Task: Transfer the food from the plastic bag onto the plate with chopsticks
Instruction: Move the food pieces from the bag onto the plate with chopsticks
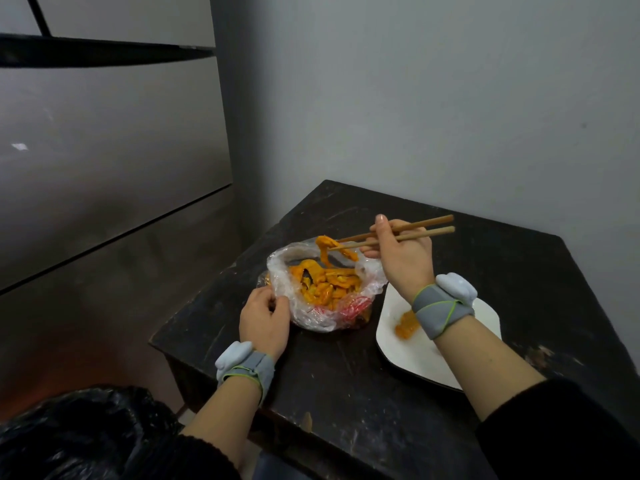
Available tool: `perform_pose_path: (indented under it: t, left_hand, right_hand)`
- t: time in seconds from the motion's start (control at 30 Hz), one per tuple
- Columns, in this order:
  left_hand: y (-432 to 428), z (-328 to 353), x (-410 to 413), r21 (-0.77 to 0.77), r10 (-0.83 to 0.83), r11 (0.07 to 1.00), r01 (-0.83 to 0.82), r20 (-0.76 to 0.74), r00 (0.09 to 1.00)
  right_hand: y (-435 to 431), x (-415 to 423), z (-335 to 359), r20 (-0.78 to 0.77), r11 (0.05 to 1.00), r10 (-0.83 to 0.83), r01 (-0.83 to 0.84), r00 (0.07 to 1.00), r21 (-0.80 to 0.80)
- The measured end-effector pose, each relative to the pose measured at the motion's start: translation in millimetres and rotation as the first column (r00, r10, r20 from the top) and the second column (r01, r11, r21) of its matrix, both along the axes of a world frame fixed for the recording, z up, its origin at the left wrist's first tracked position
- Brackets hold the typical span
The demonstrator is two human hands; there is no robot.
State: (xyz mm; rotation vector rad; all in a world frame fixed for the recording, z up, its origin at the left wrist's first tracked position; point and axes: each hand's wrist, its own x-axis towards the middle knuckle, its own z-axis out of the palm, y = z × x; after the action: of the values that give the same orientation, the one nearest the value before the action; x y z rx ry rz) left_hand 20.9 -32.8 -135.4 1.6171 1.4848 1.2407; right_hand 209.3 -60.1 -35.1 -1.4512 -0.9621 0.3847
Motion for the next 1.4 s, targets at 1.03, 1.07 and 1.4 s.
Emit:
perform_pose_path:
  t: [1.03, 1.07, 1.4]
  left_hand:
    - [-7, 3, 2, 0.002, -0.003, 1.000, 0.003, -0.167, 0.986]
    - [-7, 3, 2, 0.002, -0.003, 1.000, 0.004, -0.165, 0.986]
    - [-9, 5, 2, 0.012, -0.005, 1.000, 0.007, -0.149, 0.989]
  right_hand:
    - [-120, 108, 67, -0.363, 0.935, -0.049, -0.085, 0.930, -0.345]
    - [-121, 109, 68, -0.337, 0.918, -0.053, -0.087, 0.940, -0.387]
    - [-103, 93, 62, -0.212, 0.845, 0.001, -0.114, 0.977, -0.522]
